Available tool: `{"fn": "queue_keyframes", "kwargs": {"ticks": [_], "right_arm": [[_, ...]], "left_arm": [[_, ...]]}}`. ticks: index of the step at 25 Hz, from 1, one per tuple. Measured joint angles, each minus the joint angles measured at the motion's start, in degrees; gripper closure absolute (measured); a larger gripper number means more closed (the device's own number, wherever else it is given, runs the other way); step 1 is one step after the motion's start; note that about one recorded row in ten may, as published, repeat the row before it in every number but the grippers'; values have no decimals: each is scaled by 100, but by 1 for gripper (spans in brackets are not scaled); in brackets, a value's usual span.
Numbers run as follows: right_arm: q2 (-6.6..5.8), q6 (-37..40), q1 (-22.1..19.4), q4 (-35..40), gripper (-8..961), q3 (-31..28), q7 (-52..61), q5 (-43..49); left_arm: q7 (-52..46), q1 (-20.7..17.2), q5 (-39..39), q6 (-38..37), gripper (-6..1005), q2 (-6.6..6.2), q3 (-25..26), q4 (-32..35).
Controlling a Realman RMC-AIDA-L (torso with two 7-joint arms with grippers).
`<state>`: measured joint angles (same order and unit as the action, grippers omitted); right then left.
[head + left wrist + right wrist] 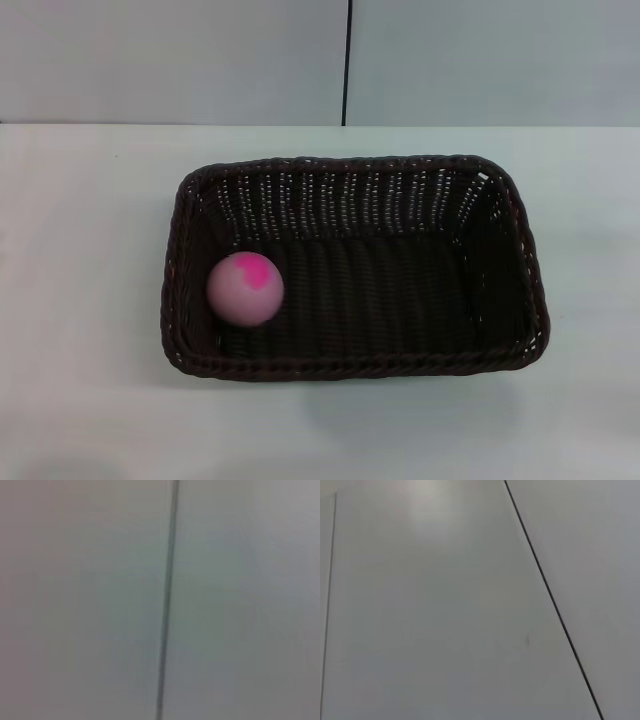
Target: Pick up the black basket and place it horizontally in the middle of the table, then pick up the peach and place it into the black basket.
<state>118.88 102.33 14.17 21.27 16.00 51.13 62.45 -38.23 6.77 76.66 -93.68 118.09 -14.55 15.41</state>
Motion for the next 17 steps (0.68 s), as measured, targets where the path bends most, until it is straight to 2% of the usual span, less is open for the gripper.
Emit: {"fn": "queue_keyframes", "kwargs": {"ticks": [5,6,17], "right_arm": [[-15,-299,152,-4,477,24,51,-27],[-15,-361,184,-12,477,34,50,-24],[-22,-244,276,-99,477,50,-357,-1]], "left_arm": [[3,-48,-10,0,170,-7,93,4],[116,-96,-9,45,170,-2,518,-209],[166,-58,43,148,170,-8,522,-197]]}}
